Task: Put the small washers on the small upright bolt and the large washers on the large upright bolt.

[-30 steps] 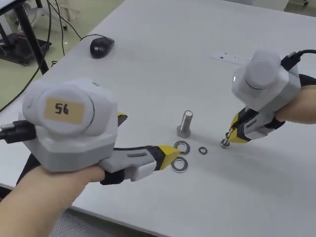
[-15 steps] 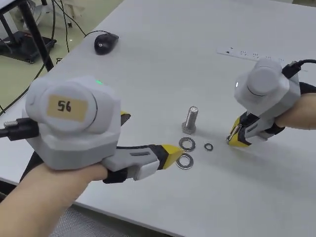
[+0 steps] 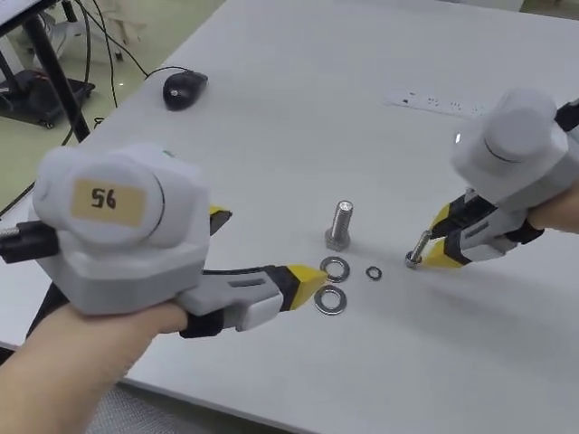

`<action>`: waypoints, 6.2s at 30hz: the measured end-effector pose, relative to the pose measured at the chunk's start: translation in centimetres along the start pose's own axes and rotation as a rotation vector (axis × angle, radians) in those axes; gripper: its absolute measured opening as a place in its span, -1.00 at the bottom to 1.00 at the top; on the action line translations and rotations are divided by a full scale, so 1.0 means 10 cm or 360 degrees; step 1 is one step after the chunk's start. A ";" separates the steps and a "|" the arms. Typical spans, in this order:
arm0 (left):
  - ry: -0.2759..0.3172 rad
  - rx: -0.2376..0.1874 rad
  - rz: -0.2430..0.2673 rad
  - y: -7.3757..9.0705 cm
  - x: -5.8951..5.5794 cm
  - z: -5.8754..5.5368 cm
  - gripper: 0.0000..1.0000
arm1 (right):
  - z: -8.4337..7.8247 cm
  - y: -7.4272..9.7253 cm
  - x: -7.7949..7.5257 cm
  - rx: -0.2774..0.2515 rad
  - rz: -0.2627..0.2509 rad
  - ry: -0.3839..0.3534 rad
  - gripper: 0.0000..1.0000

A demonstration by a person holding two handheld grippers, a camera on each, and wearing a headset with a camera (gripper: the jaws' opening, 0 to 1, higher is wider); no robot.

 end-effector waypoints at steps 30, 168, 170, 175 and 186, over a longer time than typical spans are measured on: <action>0.0022 -0.0071 -0.0016 0.14 -0.04 -0.01 0.37 | 0.35 -0.45 0.29 0.0097 0.0082 0.0046 -0.63; -0.0108 -0.0037 -0.0001 0.17 -0.14 -0.04 0.37 | 0.28 -0.17 0.56 0.0000 0.0181 0.0041 -0.62; -0.0110 -0.0048 0.0000 0.20 -0.14 -0.03 0.37 | 0.35 -0.24 0.62 0.0000 0.0205 0.0076 -0.61; -0.0114 -0.0060 0.0012 0.25 -0.13 -0.02 0.37 | 0.51 -0.45 0.65 -0.0007 0.0217 0.0105 -0.52; -0.0084 -0.0090 0.0046 0.31 -0.11 -0.03 0.37 | 0.68 -0.66 0.61 0.0015 0.0172 0.0102 -0.45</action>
Point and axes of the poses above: the centre of the closed fingertips' face, and the gripper's own axes: y roughly backward along the fingers, x roughly to its left, z roughly out of its top, the point moved 7 cm from there along y, roughly backward along the fingers, and after that the axes turned 7 degrees about x, right-handed, at the moved point
